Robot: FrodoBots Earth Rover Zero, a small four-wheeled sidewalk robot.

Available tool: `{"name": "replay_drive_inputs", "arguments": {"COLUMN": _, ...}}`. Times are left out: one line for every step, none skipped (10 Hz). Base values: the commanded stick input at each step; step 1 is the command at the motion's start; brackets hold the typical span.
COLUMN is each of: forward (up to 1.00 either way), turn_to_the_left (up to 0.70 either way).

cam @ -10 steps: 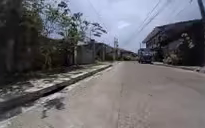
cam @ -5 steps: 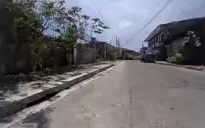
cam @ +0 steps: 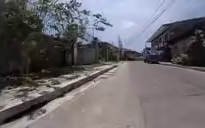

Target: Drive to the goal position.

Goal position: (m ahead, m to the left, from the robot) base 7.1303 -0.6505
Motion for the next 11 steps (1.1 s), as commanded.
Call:
{"name": "replay_drive_inputs", "arguments": {"forward": 1.0, "turn_to_the_left": -0.4}}
{"name": "replay_drive_inputs", "arguments": {"forward": 1.0, "turn_to_the_left": -0.4}}
{"name": "replay_drive_inputs", "arguments": {"forward": 1.0, "turn_to_the_left": -0.4}}
{"name": "replay_drive_inputs", "arguments": {"forward": 1.0, "turn_to_the_left": -0.4}}
{"name": "replay_drive_inputs", "arguments": {"forward": 1.0, "turn_to_the_left": -0.4}}
{"name": "replay_drive_inputs", "arguments": {"forward": 1.0, "turn_to_the_left": -0.4}}
{"name": "replay_drive_inputs", "arguments": {"forward": 1.0, "turn_to_the_left": -0.4}}
{"name": "replay_drive_inputs", "arguments": {"forward": 1.0, "turn_to_the_left": -0.4}}
{"name": "replay_drive_inputs", "arguments": {"forward": 1.0, "turn_to_the_left": -0.39}}
{"name": "replay_drive_inputs", "arguments": {"forward": 1.0, "turn_to_the_left": -0.05}}
{"name": "replay_drive_inputs", "arguments": {"forward": 1.0, "turn_to_the_left": 0.0}}
